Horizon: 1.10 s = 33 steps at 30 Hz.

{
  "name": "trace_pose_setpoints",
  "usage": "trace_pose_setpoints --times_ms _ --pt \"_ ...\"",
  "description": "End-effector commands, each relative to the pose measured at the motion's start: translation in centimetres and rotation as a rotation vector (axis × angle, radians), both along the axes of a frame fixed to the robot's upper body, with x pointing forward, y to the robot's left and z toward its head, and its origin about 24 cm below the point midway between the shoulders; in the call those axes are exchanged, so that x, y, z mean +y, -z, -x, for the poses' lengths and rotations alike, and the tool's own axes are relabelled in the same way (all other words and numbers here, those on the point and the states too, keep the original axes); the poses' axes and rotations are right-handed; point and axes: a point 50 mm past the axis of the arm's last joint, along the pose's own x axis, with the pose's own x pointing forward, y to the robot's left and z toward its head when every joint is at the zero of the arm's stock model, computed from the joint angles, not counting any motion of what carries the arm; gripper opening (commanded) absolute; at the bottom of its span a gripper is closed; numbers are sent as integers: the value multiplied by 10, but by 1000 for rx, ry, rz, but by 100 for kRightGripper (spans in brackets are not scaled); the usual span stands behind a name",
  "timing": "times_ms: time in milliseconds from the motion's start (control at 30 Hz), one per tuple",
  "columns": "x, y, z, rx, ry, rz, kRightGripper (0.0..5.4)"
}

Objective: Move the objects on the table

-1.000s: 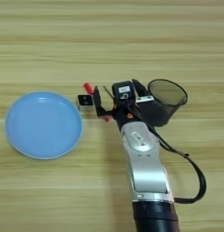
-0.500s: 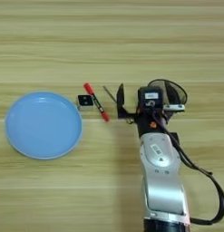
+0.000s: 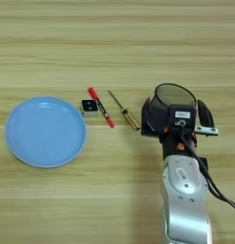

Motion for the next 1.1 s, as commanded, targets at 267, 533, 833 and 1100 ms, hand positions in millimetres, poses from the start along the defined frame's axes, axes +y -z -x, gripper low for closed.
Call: trace_pose_setpoints --times_ms 267,533,833,1100 --pt "-8 -4 -4 -15 10 -78 537" --pt "-10 8 -8 41 -13 -143 537" --pt "-20 20 -14 75 6 -169 537" --pt "-22 22 -20 68 -13 -179 537"
